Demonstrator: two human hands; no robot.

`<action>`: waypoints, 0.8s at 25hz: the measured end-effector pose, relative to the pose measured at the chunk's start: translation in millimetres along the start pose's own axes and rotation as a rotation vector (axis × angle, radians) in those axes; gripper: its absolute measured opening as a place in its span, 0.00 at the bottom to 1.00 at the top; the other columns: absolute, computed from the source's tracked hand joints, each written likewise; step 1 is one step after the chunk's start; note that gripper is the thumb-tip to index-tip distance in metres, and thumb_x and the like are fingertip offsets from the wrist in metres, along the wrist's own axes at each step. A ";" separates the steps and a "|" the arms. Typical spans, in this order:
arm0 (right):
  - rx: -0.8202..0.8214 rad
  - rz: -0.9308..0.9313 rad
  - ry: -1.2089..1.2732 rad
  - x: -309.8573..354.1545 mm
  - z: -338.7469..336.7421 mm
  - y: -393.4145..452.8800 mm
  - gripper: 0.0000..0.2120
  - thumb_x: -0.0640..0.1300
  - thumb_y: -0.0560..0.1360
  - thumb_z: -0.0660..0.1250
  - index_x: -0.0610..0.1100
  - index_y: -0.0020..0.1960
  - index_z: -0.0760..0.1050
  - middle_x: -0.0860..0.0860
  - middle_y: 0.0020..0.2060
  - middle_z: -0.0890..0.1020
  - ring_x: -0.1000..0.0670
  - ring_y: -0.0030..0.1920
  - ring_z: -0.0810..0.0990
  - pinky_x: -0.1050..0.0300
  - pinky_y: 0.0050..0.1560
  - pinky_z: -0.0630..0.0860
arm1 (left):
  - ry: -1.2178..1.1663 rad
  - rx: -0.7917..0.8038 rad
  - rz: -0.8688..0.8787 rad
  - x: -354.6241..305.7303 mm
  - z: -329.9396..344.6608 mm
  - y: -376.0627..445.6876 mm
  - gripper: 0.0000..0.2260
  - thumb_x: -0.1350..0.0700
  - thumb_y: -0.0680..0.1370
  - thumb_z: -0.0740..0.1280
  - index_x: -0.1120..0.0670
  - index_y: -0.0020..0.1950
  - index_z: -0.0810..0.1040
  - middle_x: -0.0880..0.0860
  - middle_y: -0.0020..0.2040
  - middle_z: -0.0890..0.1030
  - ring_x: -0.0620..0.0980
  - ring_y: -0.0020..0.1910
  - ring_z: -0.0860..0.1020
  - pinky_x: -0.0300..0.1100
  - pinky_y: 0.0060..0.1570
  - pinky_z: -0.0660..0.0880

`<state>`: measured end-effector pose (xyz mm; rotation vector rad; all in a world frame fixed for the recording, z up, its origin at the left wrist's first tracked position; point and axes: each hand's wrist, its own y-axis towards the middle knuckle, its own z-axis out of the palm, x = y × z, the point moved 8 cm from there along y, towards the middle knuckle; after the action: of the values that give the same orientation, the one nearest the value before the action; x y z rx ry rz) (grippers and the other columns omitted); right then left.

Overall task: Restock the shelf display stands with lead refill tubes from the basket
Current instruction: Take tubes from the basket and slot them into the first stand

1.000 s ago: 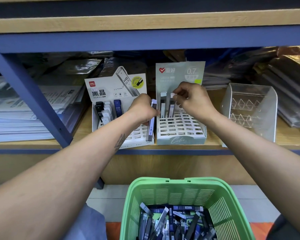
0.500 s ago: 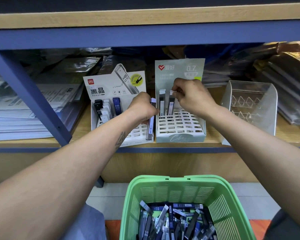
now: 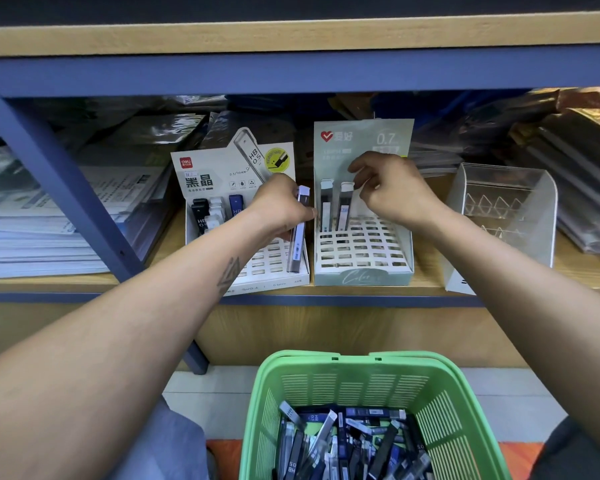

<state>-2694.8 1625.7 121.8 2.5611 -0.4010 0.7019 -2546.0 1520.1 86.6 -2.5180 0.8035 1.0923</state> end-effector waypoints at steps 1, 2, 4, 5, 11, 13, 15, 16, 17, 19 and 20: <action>-0.019 -0.026 0.007 2.3 -1.2 -1.9 0.16 0.34 0.75 0.64 0.46 0.60 0.80 0.50 0.48 0.84 0.50 0.50 0.81 0.55 0.54 0.78 | -0.019 -0.010 0.007 -1.8 -3.1 -2.7 0.11 0.58 0.76 0.74 0.59 0.49 0.72 0.54 0.40 0.74 0.55 0.43 0.79 0.53 0.42 0.84; -0.035 -0.061 0.004 5.0 -0.4 -3.5 0.13 0.36 0.76 0.67 0.46 0.58 0.81 0.50 0.48 0.84 0.50 0.49 0.81 0.55 0.54 0.78 | -0.034 -0.018 0.017 -3.6 -5.7 -4.6 0.11 0.58 0.76 0.74 0.59 0.49 0.73 0.55 0.39 0.74 0.56 0.42 0.79 0.53 0.42 0.84; -0.055 -0.106 -0.005 9.4 3.6 -5.2 0.08 0.39 0.78 0.69 0.45 0.55 0.83 0.50 0.48 0.85 0.49 0.50 0.82 0.53 0.55 0.78 | -0.074 -0.031 0.044 -7.3 -10.9 -7.4 0.10 0.58 0.75 0.75 0.60 0.47 0.75 0.56 0.38 0.75 0.56 0.40 0.79 0.53 0.40 0.84; -0.064 -0.105 -0.006 9.9 3.9 -4.5 0.08 0.39 0.78 0.68 0.45 0.55 0.83 0.50 0.49 0.85 0.49 0.51 0.82 0.51 0.55 0.79 | -0.111 -0.030 0.061 -9.8 -13.2 -8.5 0.11 0.58 0.74 0.76 0.61 0.46 0.76 0.57 0.38 0.76 0.55 0.39 0.79 0.55 0.40 0.83; 0.019 -0.039 0.027 8.6 5.0 -8.1 0.14 0.37 0.79 0.65 0.46 0.60 0.84 0.51 0.59 0.84 0.51 0.59 0.80 0.61 0.59 0.73 | -0.258 0.113 0.127 -22.9 -6.2 -26.0 0.12 0.60 0.72 0.78 0.63 0.52 0.83 0.65 0.46 0.85 0.54 0.39 0.82 0.42 0.37 0.79; 0.003 -0.052 0.050 12.0 0.7 -10.6 0.16 0.37 0.79 0.65 0.48 0.63 0.82 0.52 0.61 0.82 0.53 0.59 0.79 0.64 0.58 0.71 | -0.259 0.131 0.132 -24.1 -0.5 -27.6 0.13 0.59 0.72 0.78 0.63 0.52 0.83 0.66 0.47 0.84 0.55 0.41 0.83 0.45 0.40 0.80; -0.042 -0.014 0.237 12.9 -7.3 -11.5 0.13 0.39 0.79 0.67 0.48 0.61 0.82 0.52 0.55 0.84 0.54 0.53 0.81 0.61 0.53 0.75 | -0.260 0.132 0.139 -25.0 4.0 -25.4 0.13 0.59 0.71 0.79 0.64 0.51 0.84 0.65 0.46 0.85 0.57 0.42 0.82 0.49 0.44 0.79; -0.024 0.024 0.390 13.9 -7.3 -12.8 0.10 0.39 0.78 0.69 0.47 0.58 0.82 0.51 0.50 0.85 0.53 0.48 0.83 0.60 0.48 0.77 | -0.257 0.132 0.152 -26.2 6.1 -24.6 0.12 0.59 0.71 0.79 0.63 0.50 0.84 0.64 0.46 0.85 0.56 0.41 0.82 0.50 0.45 0.79; 0.021 0.055 0.524 16.6 -4.2 -14.3 0.07 0.39 0.78 0.71 0.45 0.55 0.82 0.49 0.45 0.86 0.52 0.43 0.84 0.60 0.44 0.78 | -0.242 0.128 0.168 -27.9 7.4 -24.5 0.12 0.58 0.71 0.79 0.63 0.50 0.85 0.63 0.45 0.85 0.55 0.41 0.82 0.50 0.47 0.80; 0.084 0.066 0.631 21.5 -0.9 -17.5 0.05 0.36 0.75 0.74 0.41 0.51 0.82 0.45 0.39 0.85 0.52 0.36 0.84 0.61 0.39 0.79 | -0.214 0.129 0.194 -32.3 10.0 -25.1 0.12 0.56 0.70 0.80 0.62 0.49 0.85 0.62 0.44 0.85 0.55 0.42 0.84 0.52 0.50 0.81; 0.074 0.073 0.636 19.3 -4.2 -17.1 0.05 0.34 0.75 0.74 0.40 0.49 0.82 0.44 0.37 0.85 0.53 0.34 0.83 0.60 0.39 0.79 | -0.223 0.140 0.199 -35.0 11.1 -25.0 0.13 0.56 0.70 0.80 0.62 0.48 0.85 0.61 0.43 0.86 0.56 0.44 0.85 0.53 0.51 0.82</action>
<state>-2673.9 1639.4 129.5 2.2291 -0.2534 1.5097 -2557.2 1558.5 105.8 -2.1905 1.0427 1.3037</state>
